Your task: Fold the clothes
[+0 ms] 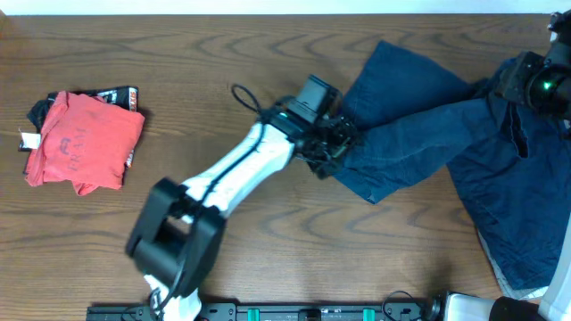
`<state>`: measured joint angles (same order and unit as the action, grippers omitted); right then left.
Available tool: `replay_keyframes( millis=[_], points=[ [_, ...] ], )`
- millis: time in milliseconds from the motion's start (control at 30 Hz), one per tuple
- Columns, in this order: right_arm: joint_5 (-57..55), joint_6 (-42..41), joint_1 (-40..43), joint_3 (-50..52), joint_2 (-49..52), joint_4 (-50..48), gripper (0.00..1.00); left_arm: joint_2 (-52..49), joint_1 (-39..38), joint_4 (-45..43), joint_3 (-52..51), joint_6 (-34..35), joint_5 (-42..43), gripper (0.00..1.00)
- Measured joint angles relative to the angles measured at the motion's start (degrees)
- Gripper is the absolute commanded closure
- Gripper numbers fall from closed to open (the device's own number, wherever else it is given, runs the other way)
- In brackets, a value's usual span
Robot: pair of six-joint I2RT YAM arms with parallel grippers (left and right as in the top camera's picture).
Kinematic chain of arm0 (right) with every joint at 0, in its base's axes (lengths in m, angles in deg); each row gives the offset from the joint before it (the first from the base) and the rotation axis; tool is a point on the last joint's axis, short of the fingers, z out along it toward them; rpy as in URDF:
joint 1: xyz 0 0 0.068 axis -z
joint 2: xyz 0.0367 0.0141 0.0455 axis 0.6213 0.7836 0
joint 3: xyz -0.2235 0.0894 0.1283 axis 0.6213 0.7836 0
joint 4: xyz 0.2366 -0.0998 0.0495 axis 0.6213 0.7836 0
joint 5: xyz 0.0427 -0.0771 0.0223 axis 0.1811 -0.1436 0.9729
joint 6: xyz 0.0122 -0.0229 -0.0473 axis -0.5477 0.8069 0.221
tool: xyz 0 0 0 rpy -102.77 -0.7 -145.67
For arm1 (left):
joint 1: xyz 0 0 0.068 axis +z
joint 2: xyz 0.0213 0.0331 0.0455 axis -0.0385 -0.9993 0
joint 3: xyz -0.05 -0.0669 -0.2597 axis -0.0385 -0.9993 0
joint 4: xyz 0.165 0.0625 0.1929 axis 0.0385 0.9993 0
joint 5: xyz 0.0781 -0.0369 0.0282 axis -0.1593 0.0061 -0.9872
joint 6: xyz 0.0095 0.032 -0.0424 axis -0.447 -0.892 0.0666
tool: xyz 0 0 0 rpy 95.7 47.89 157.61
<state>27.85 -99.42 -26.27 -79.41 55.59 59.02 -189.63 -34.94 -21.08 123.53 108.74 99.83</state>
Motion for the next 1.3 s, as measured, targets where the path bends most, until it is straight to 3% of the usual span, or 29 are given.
replay_keyframes(
  millis=[133, 333, 500, 667, 1167, 1300],
  points=[
    [-0.2, 0.2, 0.0, 0.0, 0.0, 0.1, 0.99, -3.8, -1.6, -6.0, 0.0, 7.5, -1.2, 0.22],
    [-0.2, 0.2, 0.0, 0.0, 0.0, 0.4, 0.99, -8.2, -2.6, -9.3, 0.0, 11.9, -3.2, 0.22],
    [-0.2, 0.2, 0.0, 0.0, 0.0, 0.6, 0.99, -9.5, -2.7, -9.5, 0.0, 13.6, -4.7, 0.23],
    [-0.2, 0.2, 0.0, 0.0, 0.0, 0.6, 0.99, -9.5, -2.9, -11.1, 0.0, 14.5, -8.2, 0.37],
    [-0.2, 0.3, 0.0, 0.0, 0.0, 0.6, 0.99, -9.5, -7.0, -12.5, 0.0, 16.5, -13.1, 0.37],
    [-0.2, 0.3, 0.0, 0.0, 0.0, 0.7, 0.99, -9.5, -7.2, -12.2, 0.0, 17.2, -14.3, 0.70]
  ],
)
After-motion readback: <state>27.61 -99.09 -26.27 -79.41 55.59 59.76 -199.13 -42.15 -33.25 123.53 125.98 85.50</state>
